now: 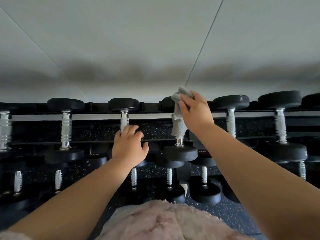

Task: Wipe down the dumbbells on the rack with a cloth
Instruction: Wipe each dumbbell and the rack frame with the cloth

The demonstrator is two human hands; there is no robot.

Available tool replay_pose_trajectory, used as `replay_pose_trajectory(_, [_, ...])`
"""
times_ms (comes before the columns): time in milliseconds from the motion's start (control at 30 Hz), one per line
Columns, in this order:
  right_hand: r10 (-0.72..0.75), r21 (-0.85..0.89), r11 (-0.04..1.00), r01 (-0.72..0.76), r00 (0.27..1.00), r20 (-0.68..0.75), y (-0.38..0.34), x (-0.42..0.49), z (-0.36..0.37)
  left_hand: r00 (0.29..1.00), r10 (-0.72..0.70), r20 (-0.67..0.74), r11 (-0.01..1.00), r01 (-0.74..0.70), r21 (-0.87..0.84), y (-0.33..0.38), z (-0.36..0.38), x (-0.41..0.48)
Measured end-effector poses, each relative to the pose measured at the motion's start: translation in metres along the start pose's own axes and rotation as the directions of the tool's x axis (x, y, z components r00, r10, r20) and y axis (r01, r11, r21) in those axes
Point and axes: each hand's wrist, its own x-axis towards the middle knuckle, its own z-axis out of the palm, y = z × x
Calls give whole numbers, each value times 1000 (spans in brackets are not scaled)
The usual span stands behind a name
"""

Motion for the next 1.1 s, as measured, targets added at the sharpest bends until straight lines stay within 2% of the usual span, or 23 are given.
replay_pose_trajectory(67, [-137, -218, 964, 150, 988, 73, 1, 7, 9, 991, 54, 125, 995, -64, 75, -2, -2, 4])
replay_pose_trajectory(133, [-255, -397, 871, 288, 957, 135, -2, 17, 15, 962, 102, 253, 986, -131, 100, -8, -4, 7])
replay_pose_trajectory(167, [-308, -450, 823, 347, 938, 160, -4, 24, 17, 956, 124, 265, 982, -156, 104, -12, -4, 7])
replay_pose_trajectory(267, [-479, -539, 643, 545, 834, 272, -10, 40, 17, 976, 142, 162, 977, -164, 133, -19, -3, 5])
replay_pose_trajectory(333, [-518, -541, 577, 612, 786, 338, -13, 50, 12, 986, 129, 102, 979, -143, 146, -17, -1, 2])
replay_pose_trajectory(367, [-521, -518, 594, 615, 785, 334, -14, 53, 7, 988, 126, 88, 979, -138, 149, -17, 0, 2])
replay_pose_trajectory(433, [-472, -391, 738, 550, 835, 285, -6, 59, -2, 988, 123, 89, 980, -136, 148, -17, 0, 1])
replay_pose_trajectory(500, [-313, -207, 912, 355, 927, 208, 17, 62, -9, 989, 121, 84, 981, -132, 145, -18, 1, 2])
replay_pose_trajectory(567, [-150, -130, 976, 174, 973, 178, 41, 57, -16, 990, 116, 85, 982, -127, 141, -18, 0, 2])
replay_pose_trajectory(667, [-106, -137, 982, 131, 979, 176, 53, 50, -17, 989, 122, 82, 983, -132, 129, -18, 2, 3])
replay_pose_trajectory(733, [-184, -151, 966, 208, 970, 158, 36, 53, -13, 988, 127, 85, 981, -137, 138, -19, 3, 3])
replay_pose_trajectory(767, [-269, -195, 935, 296, 951, 154, 25, 55, -10, 988, 127, 84, 980, -138, 143, -19, 5, 4])
replay_pose_trajectory(867, [-515, -372, 721, 584, 812, 276, -11, 59, 4, 989, 123, 78, 980, -133, 146, -20, 7, 4])
replay_pose_trajectory(933, [-557, -447, 591, 672, 740, 377, -21, 65, 11, 989, 122, 80, 979, -134, 155, -21, 8, 4])
replay_pose_trajectory(967, [-555, -463, 563, 684, 728, 402, -20, 69, 11, 990, 124, 74, 979, -134, 156, -21, 9, 4])
replay_pose_trajectory(1033, [-497, -458, 619, 638, 770, 400, -10, 75, 5, 990, 125, 67, 979, -134, 155, -21, 9, 4])
replay_pose_trajectory(1100, [-374, -362, 798, 481, 867, 328, 8, 73, -6, 990, 123, 71, 980, -133, 147, -21, 9, 3])
